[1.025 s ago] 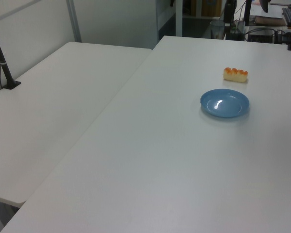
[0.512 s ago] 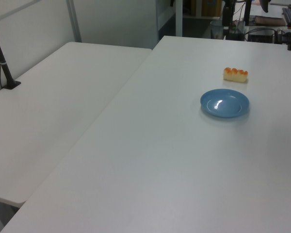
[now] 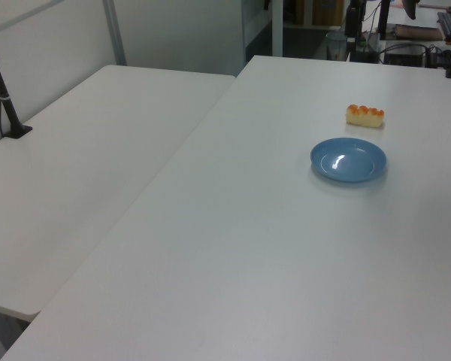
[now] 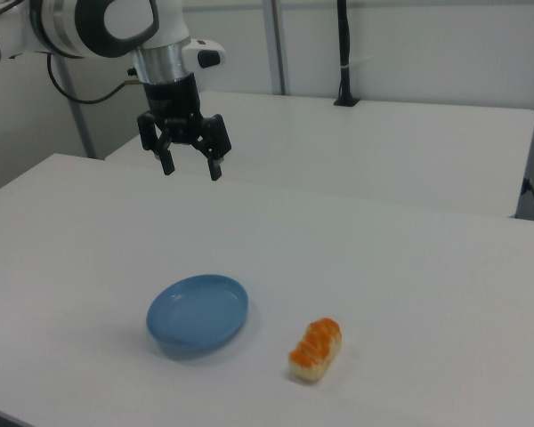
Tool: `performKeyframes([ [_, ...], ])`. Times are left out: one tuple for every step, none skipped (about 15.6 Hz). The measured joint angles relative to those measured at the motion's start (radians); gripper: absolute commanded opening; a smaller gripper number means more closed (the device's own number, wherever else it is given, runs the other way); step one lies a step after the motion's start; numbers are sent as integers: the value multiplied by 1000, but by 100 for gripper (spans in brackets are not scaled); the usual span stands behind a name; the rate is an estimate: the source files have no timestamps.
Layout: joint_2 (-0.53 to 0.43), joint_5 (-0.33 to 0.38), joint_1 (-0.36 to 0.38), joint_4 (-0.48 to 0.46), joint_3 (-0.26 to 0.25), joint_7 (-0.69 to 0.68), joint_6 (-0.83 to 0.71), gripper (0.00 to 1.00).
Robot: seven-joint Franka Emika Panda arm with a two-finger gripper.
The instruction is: Put the bread on a plate
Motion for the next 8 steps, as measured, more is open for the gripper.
performKeyframes([
  [0, 0, -1, 0, 0, 0, 0, 100],
  [0, 0, -1, 0, 0, 0, 0, 100],
  [0, 0, -1, 0, 0, 0, 0, 100],
  [0, 0, -1, 0, 0, 0, -2, 100],
  [0, 0, -1, 1, 0, 0, -10, 100],
  [0, 0, -2, 1, 0, 0, -16, 100],
  [0, 0, -2, 1, 0, 0, -18, 100],
  [0, 0, -4, 2, 0, 0, -19, 100],
])
